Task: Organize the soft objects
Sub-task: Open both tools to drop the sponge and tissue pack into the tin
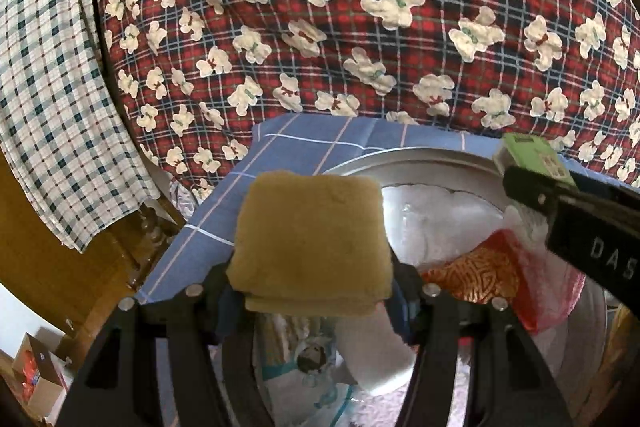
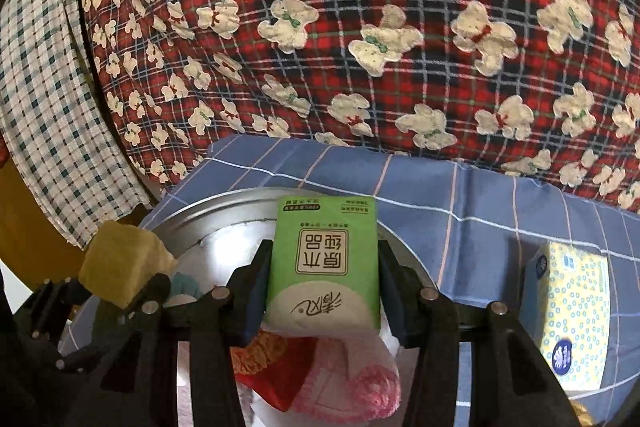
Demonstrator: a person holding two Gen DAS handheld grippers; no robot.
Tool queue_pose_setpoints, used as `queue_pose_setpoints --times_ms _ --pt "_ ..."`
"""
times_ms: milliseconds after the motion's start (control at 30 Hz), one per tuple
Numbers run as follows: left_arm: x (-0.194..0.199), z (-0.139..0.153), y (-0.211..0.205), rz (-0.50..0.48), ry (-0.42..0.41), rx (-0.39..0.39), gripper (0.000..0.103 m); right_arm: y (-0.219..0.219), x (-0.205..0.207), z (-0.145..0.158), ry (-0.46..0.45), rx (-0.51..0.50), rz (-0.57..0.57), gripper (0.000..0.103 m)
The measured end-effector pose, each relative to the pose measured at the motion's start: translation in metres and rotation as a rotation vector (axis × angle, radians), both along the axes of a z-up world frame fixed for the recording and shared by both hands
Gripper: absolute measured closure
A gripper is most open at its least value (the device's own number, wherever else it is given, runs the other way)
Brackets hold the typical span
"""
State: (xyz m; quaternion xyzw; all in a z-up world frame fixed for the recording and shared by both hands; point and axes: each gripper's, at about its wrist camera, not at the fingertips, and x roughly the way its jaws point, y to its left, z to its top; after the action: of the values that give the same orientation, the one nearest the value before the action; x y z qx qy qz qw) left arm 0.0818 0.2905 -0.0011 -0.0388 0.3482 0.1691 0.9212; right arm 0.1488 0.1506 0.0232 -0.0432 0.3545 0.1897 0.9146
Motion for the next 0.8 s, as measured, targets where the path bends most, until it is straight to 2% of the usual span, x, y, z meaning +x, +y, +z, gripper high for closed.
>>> queue_pose_setpoints --times_ms 167,267,433,500,533,567,600,667,800 --pt "0.007 0.014 -0.005 -0.034 0.002 0.064 0.043 0.011 0.005 0.009 0.0 -0.013 0.028 0.051" --pt "0.019 0.017 -0.007 -0.049 0.032 0.098 0.043 0.012 0.014 0.009 0.053 0.024 0.03 0.051" --pt "0.036 0.001 -0.005 -0.095 0.122 0.012 0.042 0.012 0.029 -0.002 0.147 0.045 0.017 0.05" --pt "0.038 -0.004 -0.005 -0.1 0.143 -0.017 0.037 0.014 0.034 -0.011 0.212 0.065 0.037 0.049" --pt "0.039 -0.006 -0.006 -0.098 0.162 -0.022 0.034 0.014 0.035 -0.015 0.24 0.079 0.046 0.043" --pt "0.04 -0.009 -0.007 -0.102 0.187 -0.028 0.024 0.015 0.037 -0.02 0.283 0.1 0.058 0.033" --pt "0.043 -0.011 -0.01 -0.114 0.221 -0.034 0.019 0.016 0.039 -0.024 0.321 0.116 0.07 0.03" --pt "0.043 -0.012 -0.015 -0.154 0.233 -0.047 0.007 0.014 0.041 -0.032 0.379 0.161 0.083 0.028" --pt "0.039 -0.01 -0.017 -0.177 0.242 -0.116 0.005 0.01 0.039 -0.03 0.417 0.208 0.08 0.026"
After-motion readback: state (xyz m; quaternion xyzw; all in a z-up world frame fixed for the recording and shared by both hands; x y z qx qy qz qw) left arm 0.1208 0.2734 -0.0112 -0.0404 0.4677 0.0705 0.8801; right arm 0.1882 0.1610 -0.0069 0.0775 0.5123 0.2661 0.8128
